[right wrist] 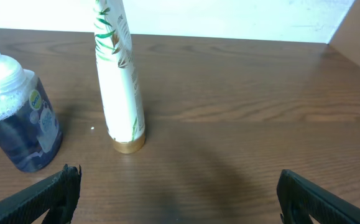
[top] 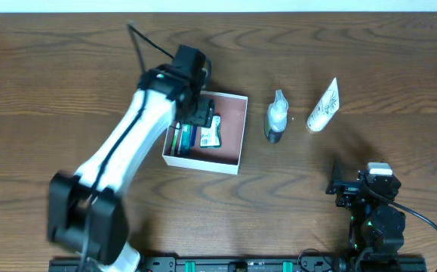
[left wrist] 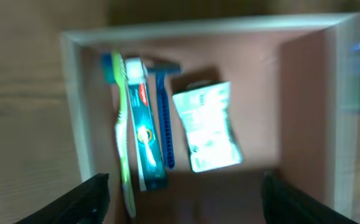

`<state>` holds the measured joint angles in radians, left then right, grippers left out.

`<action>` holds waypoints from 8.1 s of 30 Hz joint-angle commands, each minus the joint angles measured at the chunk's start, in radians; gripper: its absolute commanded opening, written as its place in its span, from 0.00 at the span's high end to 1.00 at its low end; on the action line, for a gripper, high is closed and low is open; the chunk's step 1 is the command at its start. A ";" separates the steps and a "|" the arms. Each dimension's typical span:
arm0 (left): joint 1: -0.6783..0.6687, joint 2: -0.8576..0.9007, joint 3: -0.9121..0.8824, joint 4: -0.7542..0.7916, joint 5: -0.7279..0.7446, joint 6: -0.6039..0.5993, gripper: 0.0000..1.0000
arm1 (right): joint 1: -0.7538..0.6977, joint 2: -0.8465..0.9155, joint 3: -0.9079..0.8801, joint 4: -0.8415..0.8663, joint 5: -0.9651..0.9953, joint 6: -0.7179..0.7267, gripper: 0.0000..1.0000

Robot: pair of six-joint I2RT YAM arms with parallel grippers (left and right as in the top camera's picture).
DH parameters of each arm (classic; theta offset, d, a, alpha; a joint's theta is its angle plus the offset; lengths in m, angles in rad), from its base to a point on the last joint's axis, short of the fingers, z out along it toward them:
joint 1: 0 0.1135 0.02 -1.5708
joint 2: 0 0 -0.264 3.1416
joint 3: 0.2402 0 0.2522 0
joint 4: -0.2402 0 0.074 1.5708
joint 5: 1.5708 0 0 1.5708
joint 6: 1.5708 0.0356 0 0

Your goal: Pack container

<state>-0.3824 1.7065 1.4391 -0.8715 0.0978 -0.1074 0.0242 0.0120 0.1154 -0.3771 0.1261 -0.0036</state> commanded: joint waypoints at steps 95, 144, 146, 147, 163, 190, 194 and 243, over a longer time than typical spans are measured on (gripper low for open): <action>0.567 0.116 -0.051 -0.024 -0.147 -0.010 0.02 | 0.001 1.625 1.436 -0.623 -0.179 0.175 0.22; 0.567 0.116 -0.051 -0.024 -0.147 -0.010 0.02 | 0.472 1.308 1.549 -0.644 -0.254 0.221 0.99; 0.567 0.116 -0.051 -0.024 -0.147 -0.010 0.02 | 0.479 1.379 1.549 -0.592 -0.254 0.212 0.99; 0.567 0.116 -0.051 -0.024 -0.147 -0.010 0.02 | 0.480 1.408 1.549 -0.576 -0.254 0.212 0.99; 0.567 0.116 -0.051 -0.024 -0.147 -0.010 0.02 | 0.480 1.677 1.549 -0.448 -0.126 0.163 0.99; 0.567 0.116 -0.051 -0.024 -0.147 -0.010 0.02 | 0.492 1.587 1.571 -0.497 -0.055 0.190 0.32; 0.567 0.116 -0.051 -0.024 -0.147 -0.010 0.02 | 0.481 1.474 1.571 -0.555 0.000 0.229 0.28; 0.567 0.116 -0.051 -0.024 -0.147 -0.010 0.02 | 0.354 1.677 1.201 -0.419 -0.082 0.251 0.43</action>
<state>0.1818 1.8492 1.3823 -0.8917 -0.0372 -0.1089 0.3798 1.6867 1.3315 -0.8040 -0.0086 0.2581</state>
